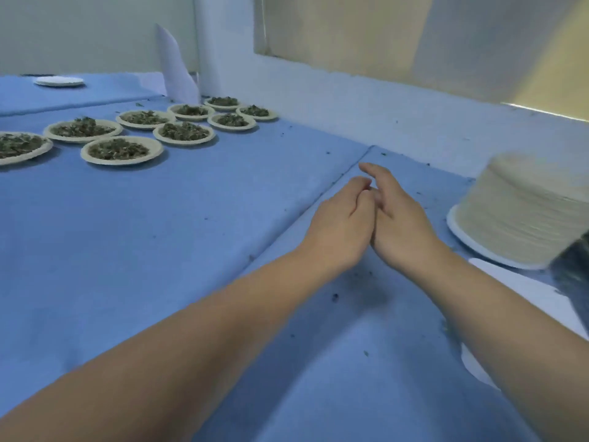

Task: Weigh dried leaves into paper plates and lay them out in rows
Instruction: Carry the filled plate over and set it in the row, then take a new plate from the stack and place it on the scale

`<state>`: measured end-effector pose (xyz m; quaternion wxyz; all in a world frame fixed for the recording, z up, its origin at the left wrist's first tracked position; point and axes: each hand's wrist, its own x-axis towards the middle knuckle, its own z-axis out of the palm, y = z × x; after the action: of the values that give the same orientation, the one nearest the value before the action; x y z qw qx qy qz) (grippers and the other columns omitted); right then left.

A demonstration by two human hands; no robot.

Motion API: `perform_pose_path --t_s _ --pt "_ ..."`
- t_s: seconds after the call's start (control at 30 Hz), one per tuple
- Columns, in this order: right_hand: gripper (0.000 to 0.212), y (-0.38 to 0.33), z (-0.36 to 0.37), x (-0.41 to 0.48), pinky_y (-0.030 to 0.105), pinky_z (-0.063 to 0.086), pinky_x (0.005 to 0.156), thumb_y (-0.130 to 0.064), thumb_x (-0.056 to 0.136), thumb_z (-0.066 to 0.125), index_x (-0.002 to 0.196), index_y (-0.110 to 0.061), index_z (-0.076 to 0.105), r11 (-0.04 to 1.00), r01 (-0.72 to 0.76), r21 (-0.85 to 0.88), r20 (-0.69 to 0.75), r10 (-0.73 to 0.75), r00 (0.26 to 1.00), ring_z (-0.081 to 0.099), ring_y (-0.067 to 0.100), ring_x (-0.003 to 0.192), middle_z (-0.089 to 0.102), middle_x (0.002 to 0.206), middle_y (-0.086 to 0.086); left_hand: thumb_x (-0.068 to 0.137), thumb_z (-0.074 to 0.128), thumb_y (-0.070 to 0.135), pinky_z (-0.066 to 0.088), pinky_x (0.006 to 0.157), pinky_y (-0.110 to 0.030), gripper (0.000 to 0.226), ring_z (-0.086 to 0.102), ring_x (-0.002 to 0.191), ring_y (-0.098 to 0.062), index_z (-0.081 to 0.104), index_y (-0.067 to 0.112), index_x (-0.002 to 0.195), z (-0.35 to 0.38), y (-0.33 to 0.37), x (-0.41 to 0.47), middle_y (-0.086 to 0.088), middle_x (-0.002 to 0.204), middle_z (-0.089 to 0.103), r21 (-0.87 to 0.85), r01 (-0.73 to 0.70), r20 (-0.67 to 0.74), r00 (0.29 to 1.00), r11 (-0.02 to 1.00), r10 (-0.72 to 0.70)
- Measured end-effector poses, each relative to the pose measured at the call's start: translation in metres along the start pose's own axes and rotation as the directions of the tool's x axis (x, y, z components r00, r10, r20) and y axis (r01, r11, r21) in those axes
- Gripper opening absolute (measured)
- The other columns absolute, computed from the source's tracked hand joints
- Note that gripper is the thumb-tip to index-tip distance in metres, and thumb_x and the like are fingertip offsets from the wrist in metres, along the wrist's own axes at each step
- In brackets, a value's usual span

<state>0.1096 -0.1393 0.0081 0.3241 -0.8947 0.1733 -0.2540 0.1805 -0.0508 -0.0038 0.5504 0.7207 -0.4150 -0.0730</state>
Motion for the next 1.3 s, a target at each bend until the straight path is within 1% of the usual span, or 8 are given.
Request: perform_pose_path --t_s 0.17,0.27,0.4,0.63,0.87,0.97,1.13,1.3 --pt "0.05 0.072 -0.107 -0.082 -0.001 0.037 0.081 -0.032 0.097 0.048 0.14 -0.055 0.038 0.997 -0.076 0.012 -0.24 0.077 0.968 0.056 -0.017 0.103 0.066 0.112 -0.028 0.1 0.037 0.025 0.045 0.078 -0.03 0.03 0.061 0.089 -0.016 0.062 0.018 0.116 0.106 0.061 -0.009 0.004 0.101 0.068 0.014 -0.281 0.205 0.94 0.959 0.273" --pt "0.051 0.114 -0.155 -0.129 0.023 0.048 0.099 -0.036 0.1 0.052 0.14 -0.062 0.034 0.985 -0.171 -0.022 -0.39 0.149 0.909 0.061 0.001 0.116 0.057 0.132 -0.024 0.102 0.046 0.022 0.038 0.09 -0.02 0.034 0.062 0.115 -0.02 0.065 0.016 0.131 0.143 0.083 -0.003 0.002 0.141 0.062 0.11 -0.364 0.238 0.913 0.925 0.331" --pt "0.058 0.156 -0.197 -0.176 0.034 0.052 0.065 -0.04 0.102 0.049 0.139 -0.074 0.02 0.916 -0.358 -0.182 -0.449 0.247 0.859 0.069 0.024 0.08 0.07 0.117 0.004 0.103 0.047 0.017 0.039 0.105 -0.031 0.04 0.053 0.133 -0.026 0.055 0.013 0.142 0.166 0.103 0.013 0.0 0.159 0.044 0.241 -0.453 0.261 0.882 0.858 0.392" --pt "0.056 0.171 -0.203 -0.181 0.049 0.058 0.059 -0.038 0.104 0.047 0.15 -0.052 0.019 0.889 -0.399 -0.225 -0.484 0.253 0.837 0.066 0.029 0.064 0.069 0.112 0.016 0.104 0.036 0.007 0.033 0.119 -0.047 0.049 0.016 0.157 -0.022 0.045 0.011 0.152 0.184 0.133 0.066 -0.004 0.168 0.026 0.571 -0.579 0.413 0.815 0.582 0.406" --pt "0.065 0.168 -0.189 -0.181 0.046 0.057 0.074 -0.036 0.102 0.051 0.153 -0.041 0.011 0.87 -0.38 -0.315 -0.41 0.237 0.881 0.064 0.025 0.084 0.066 0.12 0.007 0.099 0.04 0.003 0.048 0.087 -0.04 0.041 0.057 0.114 -0.033 0.062 0.014 0.131 0.188 0.136 0.087 -0.01 0.121 0.065 0.705 -0.529 0.443 0.849 0.473 0.289" --pt "0.064 0.167 -0.188 -0.18 0.046 0.054 0.084 -0.037 0.102 0.049 0.155 -0.038 0.012 0.874 -0.368 -0.316 -0.398 0.23 0.888 0.063 0.027 0.082 0.065 0.125 0.005 0.094 0.042 0.0 0.035 0.07 -0.036 0.025 0.047 0.087 -0.026 0.061 0.013 0.103 0.186 0.14 0.092 -0.001 0.081 0.048 0.729 -0.578 0.497 0.815 0.366 0.298" --pt "0.065 0.163 -0.187 -0.179 0.049 0.047 0.101 -0.037 0.103 0.048 0.158 -0.032 0.015 0.869 -0.373 -0.324 -0.392 0.236 0.889 0.065 0.03 0.103 0.064 0.131 0.004 0.089 0.045 -0.007 0.035 0.063 -0.038 0.018 0.049 0.079 -0.03 0.048 0.011 0.088 0.182 0.144 0.098 -0.002 0.072 0.036 0.729 -0.653 0.587 0.75 0.203 0.306" --pt "0.063 0.16 -0.183 -0.177 0.044 0.051 0.09 -0.032 0.102 0.05 0.157 -0.028 0.021 0.883 -0.343 -0.319 -0.403 0.201 0.893 0.053 0.012 0.054 0.068 0.122 0.007 0.09 0.044 -0.007 0.037 0.062 -0.038 0.02 0.054 0.079 -0.035 0.059 0.006 0.095 0.18 0.143 0.107 -0.005 0.074 0.04 0.721 -0.678 0.61 0.72 0.145 0.332"
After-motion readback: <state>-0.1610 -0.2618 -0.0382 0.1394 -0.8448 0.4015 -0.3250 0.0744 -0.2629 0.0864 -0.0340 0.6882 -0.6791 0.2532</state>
